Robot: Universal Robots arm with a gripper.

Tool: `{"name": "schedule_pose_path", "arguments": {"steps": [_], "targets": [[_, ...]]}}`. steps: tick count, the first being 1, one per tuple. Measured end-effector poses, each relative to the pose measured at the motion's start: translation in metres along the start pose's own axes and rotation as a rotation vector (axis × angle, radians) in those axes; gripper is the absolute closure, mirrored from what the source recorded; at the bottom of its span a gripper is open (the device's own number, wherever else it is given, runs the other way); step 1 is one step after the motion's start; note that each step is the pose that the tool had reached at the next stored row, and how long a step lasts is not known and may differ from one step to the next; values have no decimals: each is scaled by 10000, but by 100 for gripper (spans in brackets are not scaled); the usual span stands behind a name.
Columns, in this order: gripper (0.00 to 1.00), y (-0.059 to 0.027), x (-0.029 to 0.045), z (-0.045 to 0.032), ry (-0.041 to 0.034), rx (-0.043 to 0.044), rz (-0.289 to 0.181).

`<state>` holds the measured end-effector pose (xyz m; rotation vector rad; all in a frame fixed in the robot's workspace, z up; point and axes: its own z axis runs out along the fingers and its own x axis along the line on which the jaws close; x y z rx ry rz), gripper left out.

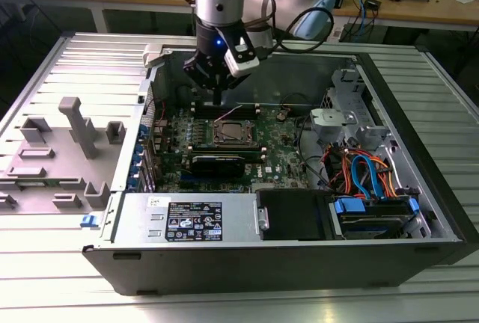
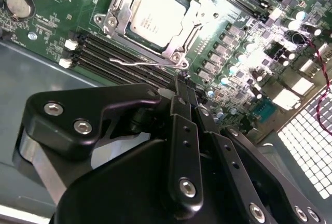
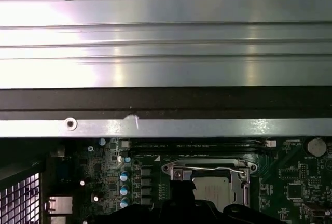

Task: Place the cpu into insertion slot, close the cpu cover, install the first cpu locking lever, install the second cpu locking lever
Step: 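Install the first cpu locking lever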

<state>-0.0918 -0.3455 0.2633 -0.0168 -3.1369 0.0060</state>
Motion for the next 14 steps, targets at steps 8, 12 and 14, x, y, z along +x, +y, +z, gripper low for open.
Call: {"name": "schedule_pose_path", "arguments": {"steps": [8, 12, 14], "targets": [[89, 3, -67, 61, -78, 84, 45], [89, 3, -67, 108, -89, 141, 45], [89, 3, -67, 137, -102, 145, 45]]}}
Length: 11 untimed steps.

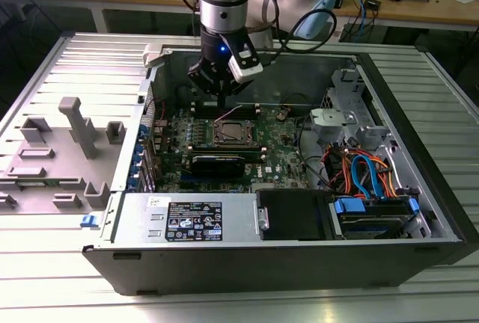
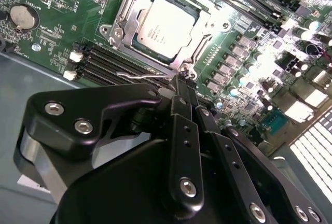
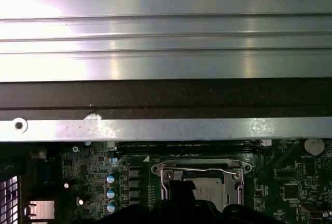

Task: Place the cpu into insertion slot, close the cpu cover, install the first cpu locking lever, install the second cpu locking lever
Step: 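Install the first cpu locking lever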

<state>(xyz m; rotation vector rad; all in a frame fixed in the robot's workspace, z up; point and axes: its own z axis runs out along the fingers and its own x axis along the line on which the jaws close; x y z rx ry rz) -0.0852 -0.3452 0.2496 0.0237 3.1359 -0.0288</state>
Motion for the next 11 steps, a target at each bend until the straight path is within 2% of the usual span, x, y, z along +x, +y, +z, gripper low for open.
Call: {"name": "schedule_pose_path", "arguments": {"steps": [5, 11], "targets": [[89, 9, -5, 53, -1, 2, 29], [89, 17, -20, 68, -2, 0, 37]]}}
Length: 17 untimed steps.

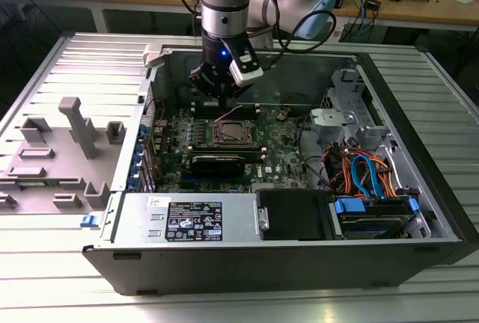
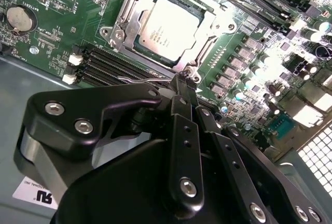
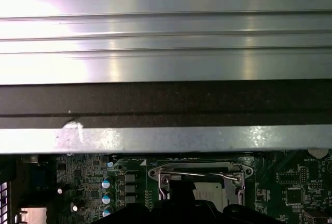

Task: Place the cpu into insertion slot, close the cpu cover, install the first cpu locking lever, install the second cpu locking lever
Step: 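Install the first cpu locking lever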

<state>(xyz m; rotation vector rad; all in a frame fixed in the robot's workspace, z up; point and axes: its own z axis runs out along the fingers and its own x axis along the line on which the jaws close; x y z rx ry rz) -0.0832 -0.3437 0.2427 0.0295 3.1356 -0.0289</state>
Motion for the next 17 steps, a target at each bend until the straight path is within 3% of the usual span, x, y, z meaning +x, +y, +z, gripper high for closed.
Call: {"name": "schedule_pose_path", "arguments": {"steps": [8, 11, 17], "targets": [[89, 1, -20, 11, -1, -1, -1], [89, 6, -54, 61, -1, -1, 0], [89, 34, -55, 89, -3, -1, -132]]}}
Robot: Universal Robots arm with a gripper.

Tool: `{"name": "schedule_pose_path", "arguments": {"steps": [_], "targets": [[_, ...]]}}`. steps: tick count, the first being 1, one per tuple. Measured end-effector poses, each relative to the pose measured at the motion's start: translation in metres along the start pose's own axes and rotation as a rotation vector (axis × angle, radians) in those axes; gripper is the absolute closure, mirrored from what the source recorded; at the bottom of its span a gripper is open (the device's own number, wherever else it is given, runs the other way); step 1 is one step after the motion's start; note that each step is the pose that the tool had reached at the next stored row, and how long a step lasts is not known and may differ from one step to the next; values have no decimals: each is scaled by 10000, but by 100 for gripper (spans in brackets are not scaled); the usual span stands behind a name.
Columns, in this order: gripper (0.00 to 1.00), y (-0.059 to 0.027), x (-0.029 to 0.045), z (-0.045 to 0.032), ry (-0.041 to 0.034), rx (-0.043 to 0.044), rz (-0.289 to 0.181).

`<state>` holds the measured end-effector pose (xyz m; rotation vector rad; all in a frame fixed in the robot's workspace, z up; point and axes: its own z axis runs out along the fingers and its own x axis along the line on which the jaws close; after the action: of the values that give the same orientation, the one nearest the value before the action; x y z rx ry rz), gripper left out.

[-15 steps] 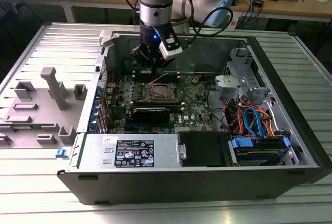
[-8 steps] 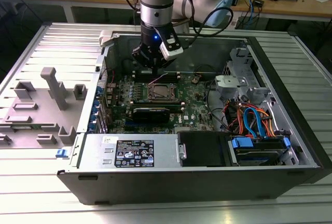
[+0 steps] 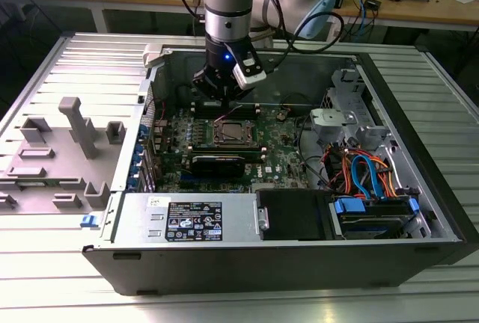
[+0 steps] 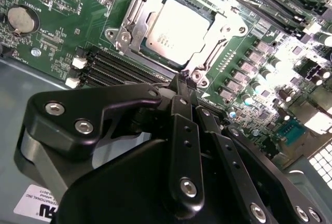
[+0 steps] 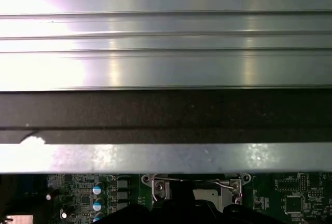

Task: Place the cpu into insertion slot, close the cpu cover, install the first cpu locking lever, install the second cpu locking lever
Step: 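Install the first cpu locking lever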

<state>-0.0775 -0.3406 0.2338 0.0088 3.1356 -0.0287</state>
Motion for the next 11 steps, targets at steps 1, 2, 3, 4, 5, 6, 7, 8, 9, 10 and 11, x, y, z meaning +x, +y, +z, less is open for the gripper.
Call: {"name": "schedule_pose_path", "arguments": {"steps": [1, 2, 3, 4, 5, 6, 7, 8, 9, 10, 11], "targets": [[89, 5, 0, 2, 0, 1, -32], [89, 12, 0, 3, 0, 1, -52], [89, 27, -2, 5, 0, 1, -72], [89, 38, -3, 8, -2, 0, -73], [89, 39, -3, 10, -1, 0, -75], [89, 39, -3, 12, -1, 1, -76], [89, 40, -4, 22, -2, -1, -100], [89, 40, -4, 26, -3, -1, -100], [89, 40, -4, 29, -1, 0, -90], [89, 40, -8, 34, -1, 1, -33], [89, 40, -11, 36, 1, 2, -3]]}}
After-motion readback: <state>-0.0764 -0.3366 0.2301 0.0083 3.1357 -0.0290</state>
